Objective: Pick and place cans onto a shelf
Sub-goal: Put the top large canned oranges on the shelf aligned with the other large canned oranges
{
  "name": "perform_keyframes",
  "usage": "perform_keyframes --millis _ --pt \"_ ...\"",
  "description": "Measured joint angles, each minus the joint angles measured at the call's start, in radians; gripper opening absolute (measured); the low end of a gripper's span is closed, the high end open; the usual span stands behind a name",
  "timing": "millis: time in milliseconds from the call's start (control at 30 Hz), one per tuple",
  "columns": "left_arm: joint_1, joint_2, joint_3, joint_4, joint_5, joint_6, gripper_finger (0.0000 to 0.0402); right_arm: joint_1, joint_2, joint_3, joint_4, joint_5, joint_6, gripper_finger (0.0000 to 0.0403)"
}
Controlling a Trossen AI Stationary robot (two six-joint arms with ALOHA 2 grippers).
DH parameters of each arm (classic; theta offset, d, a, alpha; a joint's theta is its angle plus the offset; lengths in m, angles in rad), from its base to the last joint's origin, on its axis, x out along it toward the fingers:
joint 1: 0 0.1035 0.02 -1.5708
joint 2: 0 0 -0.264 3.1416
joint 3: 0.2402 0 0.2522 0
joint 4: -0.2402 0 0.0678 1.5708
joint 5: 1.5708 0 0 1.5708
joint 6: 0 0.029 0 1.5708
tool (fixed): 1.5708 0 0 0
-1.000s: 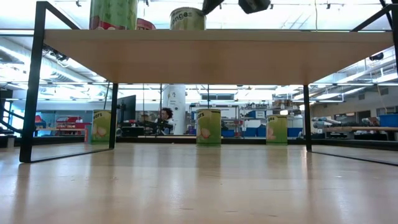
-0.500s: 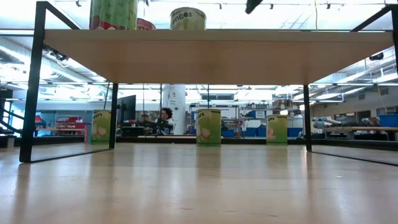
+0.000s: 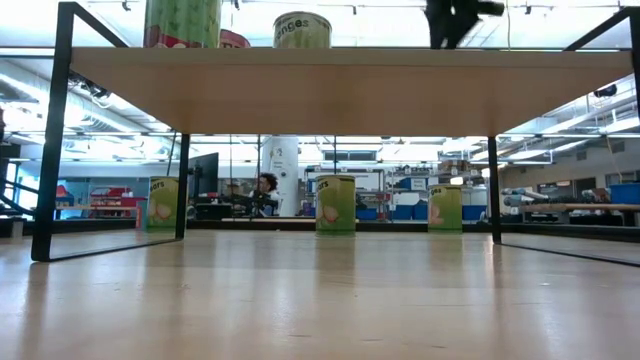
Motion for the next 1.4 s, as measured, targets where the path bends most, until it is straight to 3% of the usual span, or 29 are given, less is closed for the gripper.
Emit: perform_keyframes --millis 267,433,500,633,833,1000,1167,1400 --pt "0.044 -0.002 0.0 -0.081 -0.001 -0.179 0.0231 -0.349 -0.074 -0.281 0.242 -0.345 -0.457 0.0289" --pt "0.047 -0.002 0.0 -0.079 -0.039 -0.256 0.0231 -0.494 -0.031 -0.426 0.42 -0.42 -0.754 0.0376" --pt "0.047 -0.002 0.0 -0.079 -0.063 -0.279 0.0231 -0.524 -0.001 -0.462 0.482 -0.445 -0.878 0.0393" --pt "0.047 -0.002 0.0 -0.08 -0.08 -0.315 0.0231 -0.57 0.066 -0.484 0.559 -0.471 -1.037 0.0387" --pt "0.047 -0.002 0.0 -0.103 -0.092 -0.34 0.0231 -0.626 0.165 -0.471 0.604 -0.456 -1.008 0.0398" --pt "0.05 -0.002 0.0 -0.111 -0.095 -0.338 0.0231 -0.625 0.214 -0.471 0.609 -0.503 -0.919 0.0399" --pt "0.069 -0.002 0.0 -0.125 -0.096 -0.332 0.0231 -0.623 0.235 -0.471 0.658 -0.428 -0.844 0.0399" --pt "0.108 -0.002 0.0 -0.164 -0.096 -0.331 0.0231 -0.623 0.277 -0.47 0.638 -0.444 -0.824 0.0399"
